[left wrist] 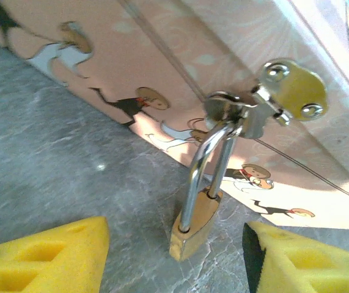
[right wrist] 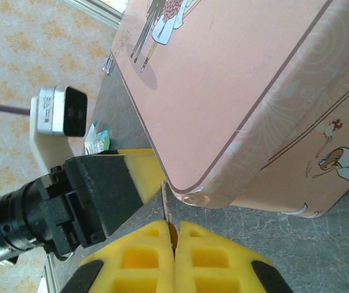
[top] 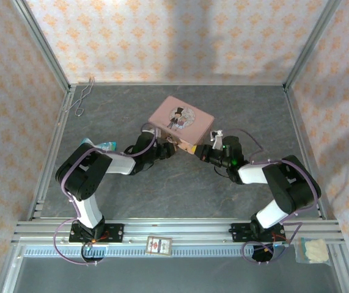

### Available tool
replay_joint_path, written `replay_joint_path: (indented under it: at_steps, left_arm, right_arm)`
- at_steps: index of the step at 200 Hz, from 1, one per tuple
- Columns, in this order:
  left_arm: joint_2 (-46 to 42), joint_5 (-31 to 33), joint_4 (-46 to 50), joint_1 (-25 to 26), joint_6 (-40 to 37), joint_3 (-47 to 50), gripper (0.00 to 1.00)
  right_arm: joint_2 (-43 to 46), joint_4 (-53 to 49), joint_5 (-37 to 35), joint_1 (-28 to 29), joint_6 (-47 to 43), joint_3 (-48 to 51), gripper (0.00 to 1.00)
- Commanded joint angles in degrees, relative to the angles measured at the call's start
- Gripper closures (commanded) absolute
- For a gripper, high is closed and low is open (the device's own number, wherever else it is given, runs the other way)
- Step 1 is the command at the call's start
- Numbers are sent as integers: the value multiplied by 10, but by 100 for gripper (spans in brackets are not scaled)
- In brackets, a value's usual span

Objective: Unlock a padlock with a key

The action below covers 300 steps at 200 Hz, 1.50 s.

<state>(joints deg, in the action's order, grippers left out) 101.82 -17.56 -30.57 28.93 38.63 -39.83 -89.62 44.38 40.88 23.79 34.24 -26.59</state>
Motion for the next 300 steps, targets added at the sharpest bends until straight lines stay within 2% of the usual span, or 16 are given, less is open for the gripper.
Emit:
replay_joint_path:
  at_steps: [1, 51, 85, 109, 147, 195, 230, 258, 300]
  left_arm:
    - [1, 44, -68, 11, 92, 44, 40]
    - [33, 77, -122, 43, 138, 39, 40]
    - [67, 96, -86, 61, 127, 12, 41]
    - [88, 88, -79, 64, 134, 1, 47]
    - [97, 109, -2, 88, 105, -37, 52]
    - [116, 119, 35, 88, 89, -69, 67]
    - [109, 120, 79, 86, 51, -89, 87]
    - [87, 104, 119, 85, 9, -89, 99]
    - [45, 73, 156, 85, -47, -63, 100]
  right_arm:
    - [13, 12, -10, -2, -5, 0, 100]
    - [30, 13, -13, -2, -5, 13, 100]
    - [45, 6, -19, -2, -9, 20, 100]
    - [53, 0, -23, -2, -13, 21, 100]
    - [61, -4, -29, -2, -15, 21, 100]
    - [59, -10, -35, -2, -11, 18, 100]
    - [28, 11, -63, -2, 27, 18, 100]
    - [2, 39, -80, -2, 50, 14, 100]
    - [-16, 19, -107, -2, 37, -9, 100]
